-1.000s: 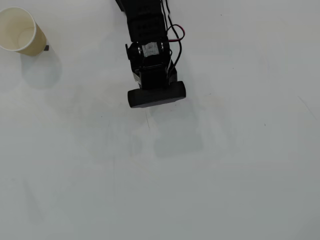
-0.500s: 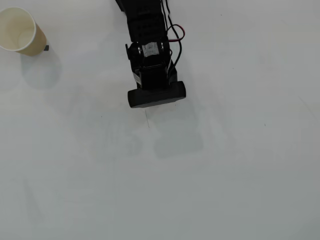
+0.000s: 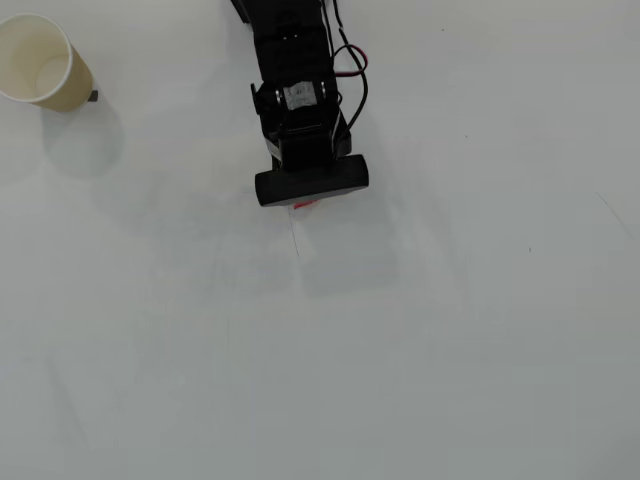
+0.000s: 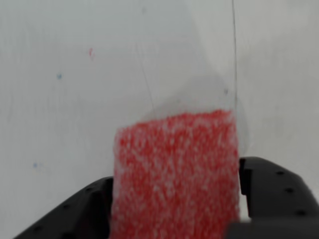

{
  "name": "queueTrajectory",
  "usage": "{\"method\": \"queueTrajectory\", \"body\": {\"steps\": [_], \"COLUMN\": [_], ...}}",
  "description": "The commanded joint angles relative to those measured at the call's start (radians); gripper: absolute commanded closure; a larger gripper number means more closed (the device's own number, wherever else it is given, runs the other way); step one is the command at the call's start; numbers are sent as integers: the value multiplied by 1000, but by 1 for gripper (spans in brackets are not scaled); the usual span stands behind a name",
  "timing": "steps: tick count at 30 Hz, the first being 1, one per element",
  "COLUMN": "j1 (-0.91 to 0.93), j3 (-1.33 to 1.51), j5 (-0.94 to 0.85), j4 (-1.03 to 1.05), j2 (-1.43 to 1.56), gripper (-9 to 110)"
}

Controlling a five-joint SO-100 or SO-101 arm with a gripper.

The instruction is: Pick up the cube and drop it in the cup.

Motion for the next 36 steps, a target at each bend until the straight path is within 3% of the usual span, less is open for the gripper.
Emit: {"method": "queueTrajectory", "body": {"steps": [1,12,20,36], "j1": [17,12,29,104], "j3": [-20,17,15,8], "j5": [12,12,12,12], "j4": [-28,-40,-72,-71], "j2": [66,118,124,176], "gripper": [81,82,94,96]}}
